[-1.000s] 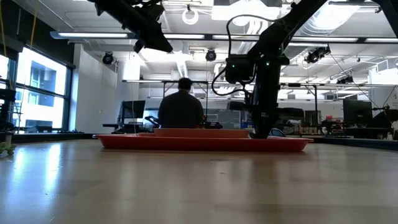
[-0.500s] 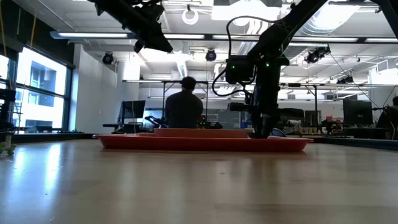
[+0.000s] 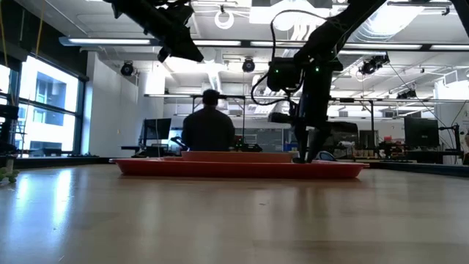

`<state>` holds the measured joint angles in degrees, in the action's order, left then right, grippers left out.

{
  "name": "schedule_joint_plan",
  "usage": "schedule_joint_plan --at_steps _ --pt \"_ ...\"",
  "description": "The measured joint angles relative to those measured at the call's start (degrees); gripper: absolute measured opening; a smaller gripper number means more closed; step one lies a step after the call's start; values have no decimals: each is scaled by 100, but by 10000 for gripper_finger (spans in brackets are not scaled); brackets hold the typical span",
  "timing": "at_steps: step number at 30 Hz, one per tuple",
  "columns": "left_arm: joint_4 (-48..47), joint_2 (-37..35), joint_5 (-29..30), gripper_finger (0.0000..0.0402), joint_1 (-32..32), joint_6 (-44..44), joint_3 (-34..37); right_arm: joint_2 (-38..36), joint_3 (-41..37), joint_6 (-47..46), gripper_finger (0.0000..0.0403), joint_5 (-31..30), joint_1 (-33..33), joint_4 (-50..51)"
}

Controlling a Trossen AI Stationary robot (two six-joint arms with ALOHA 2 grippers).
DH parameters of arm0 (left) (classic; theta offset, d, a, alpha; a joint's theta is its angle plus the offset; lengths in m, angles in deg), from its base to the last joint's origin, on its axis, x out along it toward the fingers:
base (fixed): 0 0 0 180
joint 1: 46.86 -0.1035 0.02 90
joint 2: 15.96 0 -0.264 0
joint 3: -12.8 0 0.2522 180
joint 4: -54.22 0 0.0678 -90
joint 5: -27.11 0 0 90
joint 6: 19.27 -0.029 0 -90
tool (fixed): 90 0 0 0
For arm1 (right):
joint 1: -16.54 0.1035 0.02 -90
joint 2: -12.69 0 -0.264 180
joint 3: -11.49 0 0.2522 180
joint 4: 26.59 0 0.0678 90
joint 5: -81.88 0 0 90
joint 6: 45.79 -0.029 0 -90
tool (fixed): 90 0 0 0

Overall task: Pick and place plate/cup/fork/spoon on tray
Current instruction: Put the purple glass on the red serving tray to the top left of the light orange plate

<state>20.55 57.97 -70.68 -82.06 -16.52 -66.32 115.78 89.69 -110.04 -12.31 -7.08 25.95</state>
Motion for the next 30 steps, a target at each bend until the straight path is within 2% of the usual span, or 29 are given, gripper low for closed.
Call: schedule_joint_plan --at_steps 9,15,22,30 --pt "0 -1 -80 32 0 -254 0 -724 0 21 48 22 42 119" --pt "-4 0 -98 65 0 -389 0 -1473 0 105 48 -246 337 65" --pt "94 -1 -111 118 79 -172 0 -2408 0 62 48 -1025 924 -187" --pt "868 2 -111 131 729 -329 0 -3363 0 646 48 -1956 1523 -935"
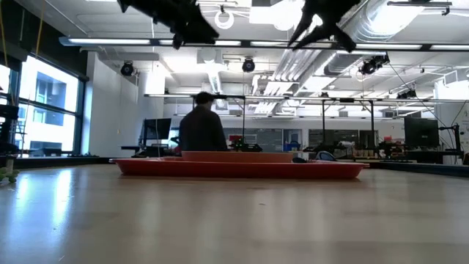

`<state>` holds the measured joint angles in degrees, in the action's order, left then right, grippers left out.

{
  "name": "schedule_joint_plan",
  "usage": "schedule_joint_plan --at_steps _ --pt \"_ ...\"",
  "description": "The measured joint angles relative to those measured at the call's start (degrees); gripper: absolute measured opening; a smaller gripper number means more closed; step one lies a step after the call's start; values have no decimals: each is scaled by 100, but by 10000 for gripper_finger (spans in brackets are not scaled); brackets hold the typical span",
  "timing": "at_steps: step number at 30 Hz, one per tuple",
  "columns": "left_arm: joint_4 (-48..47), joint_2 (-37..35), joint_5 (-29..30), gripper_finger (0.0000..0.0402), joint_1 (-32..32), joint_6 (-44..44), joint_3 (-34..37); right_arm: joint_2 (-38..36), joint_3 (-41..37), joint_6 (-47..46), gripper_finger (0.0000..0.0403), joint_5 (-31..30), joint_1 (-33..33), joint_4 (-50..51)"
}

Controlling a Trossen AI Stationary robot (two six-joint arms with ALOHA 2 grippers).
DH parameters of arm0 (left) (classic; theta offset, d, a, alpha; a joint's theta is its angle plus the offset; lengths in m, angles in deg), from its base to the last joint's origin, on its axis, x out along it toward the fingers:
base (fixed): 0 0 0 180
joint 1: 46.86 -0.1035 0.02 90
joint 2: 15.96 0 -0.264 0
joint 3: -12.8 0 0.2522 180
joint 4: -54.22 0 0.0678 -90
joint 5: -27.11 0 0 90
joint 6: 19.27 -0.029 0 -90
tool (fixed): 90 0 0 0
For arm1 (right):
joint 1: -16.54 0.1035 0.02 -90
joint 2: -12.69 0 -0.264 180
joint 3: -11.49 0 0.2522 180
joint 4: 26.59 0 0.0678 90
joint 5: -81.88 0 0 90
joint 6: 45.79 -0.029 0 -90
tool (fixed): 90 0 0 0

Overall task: Pick and place plate/cup/fork/spoon on tray
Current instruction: Put the purple glass on the red serving tray to the top left of the light orange plate

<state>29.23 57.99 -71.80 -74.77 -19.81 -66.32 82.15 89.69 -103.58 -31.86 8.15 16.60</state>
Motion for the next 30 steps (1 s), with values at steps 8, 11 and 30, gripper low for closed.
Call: schedule_joint_plan --at_steps 8,11,30 --pt "576 2 53 131 832 -14 -156 -611 0 982 48 -19 241 -776" --pt "683 57 108 131 1098 -12 -410 -822 0 1400 48 25 246 -1077" --pt "295 267 114 131 1695 509 -1023 -1557 0 1855 48 2736 359 -628"
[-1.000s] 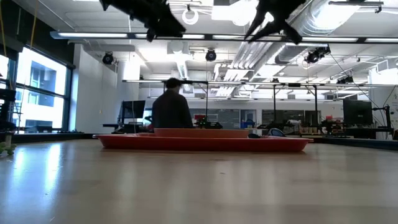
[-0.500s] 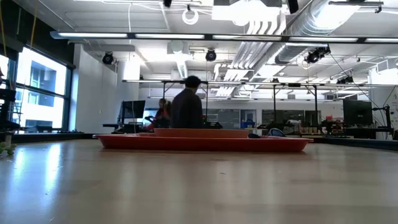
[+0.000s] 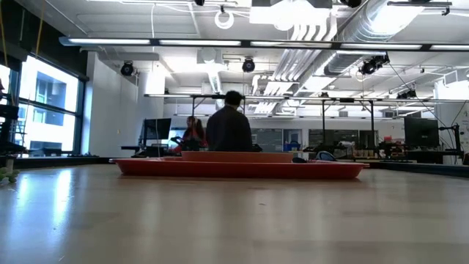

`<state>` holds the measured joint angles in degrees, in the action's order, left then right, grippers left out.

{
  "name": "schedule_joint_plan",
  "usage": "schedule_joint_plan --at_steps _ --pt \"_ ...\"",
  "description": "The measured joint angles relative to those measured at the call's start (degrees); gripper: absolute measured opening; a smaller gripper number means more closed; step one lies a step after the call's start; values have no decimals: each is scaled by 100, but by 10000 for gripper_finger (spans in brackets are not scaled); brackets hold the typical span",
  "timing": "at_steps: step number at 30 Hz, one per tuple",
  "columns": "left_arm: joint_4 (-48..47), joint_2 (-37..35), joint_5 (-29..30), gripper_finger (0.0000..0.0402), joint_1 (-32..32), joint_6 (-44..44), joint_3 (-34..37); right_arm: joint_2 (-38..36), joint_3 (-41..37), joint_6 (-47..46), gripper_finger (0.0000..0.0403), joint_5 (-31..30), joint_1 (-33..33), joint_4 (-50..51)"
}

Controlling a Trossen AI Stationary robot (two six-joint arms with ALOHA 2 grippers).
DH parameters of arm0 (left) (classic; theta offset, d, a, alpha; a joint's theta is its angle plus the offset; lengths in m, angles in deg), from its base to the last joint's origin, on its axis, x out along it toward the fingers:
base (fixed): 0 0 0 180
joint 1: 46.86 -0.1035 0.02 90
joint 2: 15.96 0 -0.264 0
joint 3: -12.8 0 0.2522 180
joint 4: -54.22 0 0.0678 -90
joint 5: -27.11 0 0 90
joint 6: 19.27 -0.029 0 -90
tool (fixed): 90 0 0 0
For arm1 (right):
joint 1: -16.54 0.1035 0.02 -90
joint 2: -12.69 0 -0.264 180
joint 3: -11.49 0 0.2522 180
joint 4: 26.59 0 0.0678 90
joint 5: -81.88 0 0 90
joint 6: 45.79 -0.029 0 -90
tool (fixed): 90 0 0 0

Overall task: Pick and place plate/cup/fork/spoon on tray
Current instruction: Put the purple glass on the red serving tray to the top left of the light orange plate

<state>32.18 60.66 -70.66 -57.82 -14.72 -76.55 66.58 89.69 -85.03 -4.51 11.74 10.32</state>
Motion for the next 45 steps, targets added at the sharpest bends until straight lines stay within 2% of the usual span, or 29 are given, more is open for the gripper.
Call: schedule_joint_plan --at_steps 5,12,21,31,35,40,45 --pt "-527 0 16 131 68 312 0 2 0 -88 48 353 407 594" --pt "-887 0 24 131 63 593 0 46 326 -120 48 178 1046 1046" --pt "-864 -39 24 131 63 889 0 388 1723 114 48 -1093 2045 3623" --pt "-963 -39 26 131 61 888 0 1012 1910 -870 48 -1091 2737 5825" --pt "-960 -39 26 131 59 888 0 1220 1910 -1119 56 -858 2908 6207" --pt "-990 -39 38 131 59 887 0 1437 1908 -1176 87 -606 3205 6267" --pt "-997 -37 54 131 59 886 0 1683 1908 -810 121 -587 3683 6300"
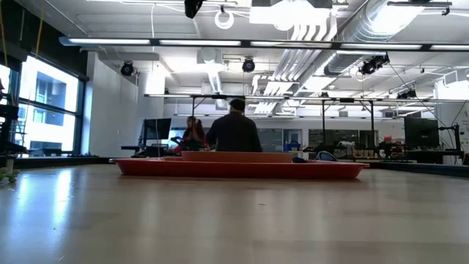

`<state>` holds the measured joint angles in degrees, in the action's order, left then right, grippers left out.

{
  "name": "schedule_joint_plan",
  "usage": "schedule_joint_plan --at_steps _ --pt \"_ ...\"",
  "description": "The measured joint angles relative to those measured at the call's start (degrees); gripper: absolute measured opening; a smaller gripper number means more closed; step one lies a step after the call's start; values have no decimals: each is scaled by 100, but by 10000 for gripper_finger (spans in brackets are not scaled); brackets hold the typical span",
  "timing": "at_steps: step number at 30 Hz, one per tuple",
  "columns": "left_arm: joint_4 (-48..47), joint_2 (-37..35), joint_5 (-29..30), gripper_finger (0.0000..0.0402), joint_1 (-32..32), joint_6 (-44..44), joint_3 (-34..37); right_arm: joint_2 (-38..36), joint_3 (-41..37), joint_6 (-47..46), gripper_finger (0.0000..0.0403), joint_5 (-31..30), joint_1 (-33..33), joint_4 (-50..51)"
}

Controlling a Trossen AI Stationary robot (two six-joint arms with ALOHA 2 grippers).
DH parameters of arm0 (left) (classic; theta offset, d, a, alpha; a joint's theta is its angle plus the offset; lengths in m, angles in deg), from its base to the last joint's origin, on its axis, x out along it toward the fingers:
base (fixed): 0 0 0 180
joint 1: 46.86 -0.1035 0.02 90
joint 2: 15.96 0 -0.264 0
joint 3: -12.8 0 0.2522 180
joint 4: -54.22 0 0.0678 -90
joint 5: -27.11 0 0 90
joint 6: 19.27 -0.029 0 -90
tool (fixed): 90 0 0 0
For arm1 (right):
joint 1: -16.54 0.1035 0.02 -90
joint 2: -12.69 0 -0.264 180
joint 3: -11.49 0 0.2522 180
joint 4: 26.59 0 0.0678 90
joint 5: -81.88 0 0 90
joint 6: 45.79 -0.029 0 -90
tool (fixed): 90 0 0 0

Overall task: Pick and place plate/cup/fork/spoon on tray
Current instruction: Put the purple glass on the red serving tray to the top left of the light orange plate

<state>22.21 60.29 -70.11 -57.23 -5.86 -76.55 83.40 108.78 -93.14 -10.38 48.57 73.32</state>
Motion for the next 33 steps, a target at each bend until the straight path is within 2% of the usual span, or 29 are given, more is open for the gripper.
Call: schedule_joint_plan --at_steps 14,26,33 --pt "0 2 0 131 2 -4 0 1045 -2 920 125 -170 856 -52" --pt "0 2 0 131 4 -2 0 1795 -2 1632 125 -271 853 -266" --pt "-6 2 -2 131 4 -2 0 2053 -2 1938 125 -113 733 -447"
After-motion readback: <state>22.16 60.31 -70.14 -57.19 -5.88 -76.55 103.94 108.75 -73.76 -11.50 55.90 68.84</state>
